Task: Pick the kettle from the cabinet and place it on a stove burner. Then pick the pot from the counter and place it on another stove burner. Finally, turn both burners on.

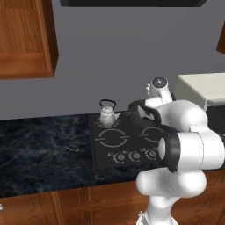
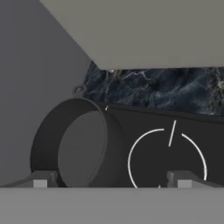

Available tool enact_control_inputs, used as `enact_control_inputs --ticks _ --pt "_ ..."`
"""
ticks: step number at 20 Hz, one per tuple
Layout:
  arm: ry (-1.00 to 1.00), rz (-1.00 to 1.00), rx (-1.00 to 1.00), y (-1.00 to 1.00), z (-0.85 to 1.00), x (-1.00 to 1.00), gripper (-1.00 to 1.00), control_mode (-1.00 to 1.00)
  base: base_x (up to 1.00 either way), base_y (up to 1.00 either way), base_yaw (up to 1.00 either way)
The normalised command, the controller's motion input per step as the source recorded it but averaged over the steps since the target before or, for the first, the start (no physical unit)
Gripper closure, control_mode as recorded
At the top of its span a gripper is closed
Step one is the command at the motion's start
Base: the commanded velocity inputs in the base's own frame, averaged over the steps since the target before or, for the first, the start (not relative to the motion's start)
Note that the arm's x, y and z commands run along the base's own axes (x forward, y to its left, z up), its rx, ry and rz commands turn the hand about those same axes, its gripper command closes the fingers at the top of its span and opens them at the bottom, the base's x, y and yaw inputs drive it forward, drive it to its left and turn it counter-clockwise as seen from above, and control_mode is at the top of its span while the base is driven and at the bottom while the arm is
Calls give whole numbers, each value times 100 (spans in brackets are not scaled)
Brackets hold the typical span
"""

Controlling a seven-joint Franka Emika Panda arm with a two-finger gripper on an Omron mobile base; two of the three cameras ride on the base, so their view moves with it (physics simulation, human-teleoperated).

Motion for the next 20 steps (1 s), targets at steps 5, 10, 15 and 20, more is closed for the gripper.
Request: enact_control_inputs --ticks 5,10,15,20 --pt "5 8 0 11 52 -10 -100 -100 0 0 0" --pt "5 9 0 10 40 -22 -100 -100 0 0 0" --pt "3 9 0 9 33 -26 -100 -100 0 0 0" --pt "1 11 0 19 19 -33 -100 -100 0 0 0"
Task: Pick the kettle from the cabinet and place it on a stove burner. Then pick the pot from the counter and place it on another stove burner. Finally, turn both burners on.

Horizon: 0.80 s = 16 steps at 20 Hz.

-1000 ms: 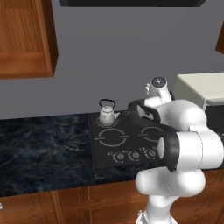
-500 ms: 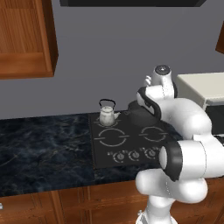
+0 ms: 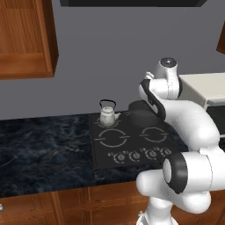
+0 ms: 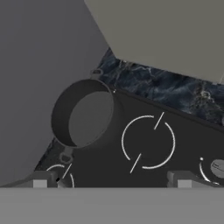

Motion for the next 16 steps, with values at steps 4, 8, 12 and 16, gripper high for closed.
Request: enact_control_inputs --ticks 4,8,12,16 --pt "0 12 0 21 11 -37 -100 -100 0 0 0" --pt "1 13 0 24 5 -36 -100 -100 0 0 0" --pt "3 14 0 25 2 -30 -100 -100 0 0 0" --pt "1 16 -2 26 7 -26 -100 -100 0 0 0"
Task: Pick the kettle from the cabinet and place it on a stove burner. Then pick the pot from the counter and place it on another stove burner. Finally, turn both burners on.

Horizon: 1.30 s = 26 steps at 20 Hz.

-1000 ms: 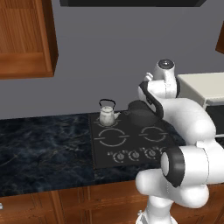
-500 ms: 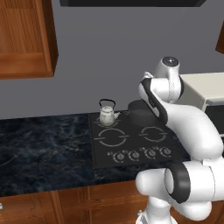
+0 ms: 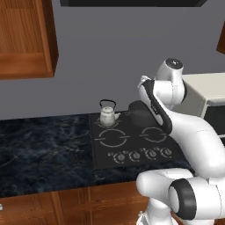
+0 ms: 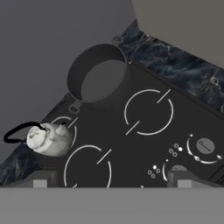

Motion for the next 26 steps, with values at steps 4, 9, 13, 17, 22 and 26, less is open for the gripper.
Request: enact_control_inputs --ticks 4,9,13,17,22,26 --pt "0 17 -3 27 14 -29 -100 -100 0 0 0" --pt "3 17 -2 28 6 -30 -100 -100 0 0 0" --pt "5 15 -2 27 8 -31 -100 -100 0 0 0" --pt "6 14 -5 24 8 -30 -100 -100 0 0 0" --pt "5 12 -10 14 8 -24 -100 -100 0 0 0" --pt "2 10 -10 5 0 -23 -100 -100 0 0 0"
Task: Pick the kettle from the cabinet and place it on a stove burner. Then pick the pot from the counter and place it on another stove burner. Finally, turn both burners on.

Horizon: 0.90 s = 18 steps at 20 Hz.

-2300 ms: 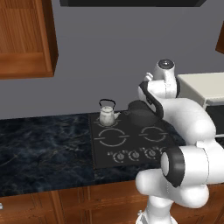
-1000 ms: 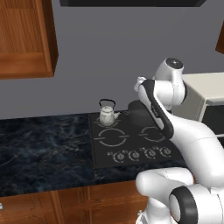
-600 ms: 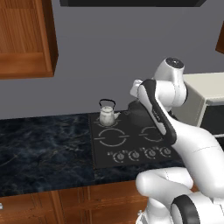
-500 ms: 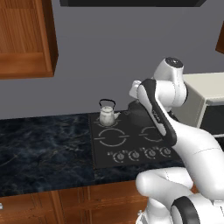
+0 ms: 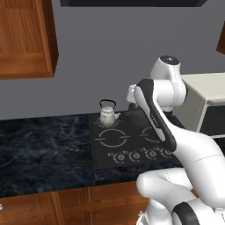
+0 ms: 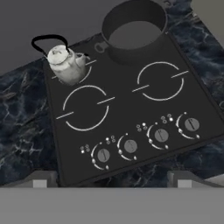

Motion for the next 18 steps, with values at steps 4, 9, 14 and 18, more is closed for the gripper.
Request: enact_control_inputs --ticks 4,9,14,18 --pt "3 11 -5 0 -2 -25 -100 -100 0 0 0" --pt "3 7 0 0 -26 -16 -100 -100 0 0 0" --pt "0 7 -1 0 -35 -12 -100 -100 0 0 0" --pt "0 9 -8 0 -28 -4 -100 -100 0 0 0"
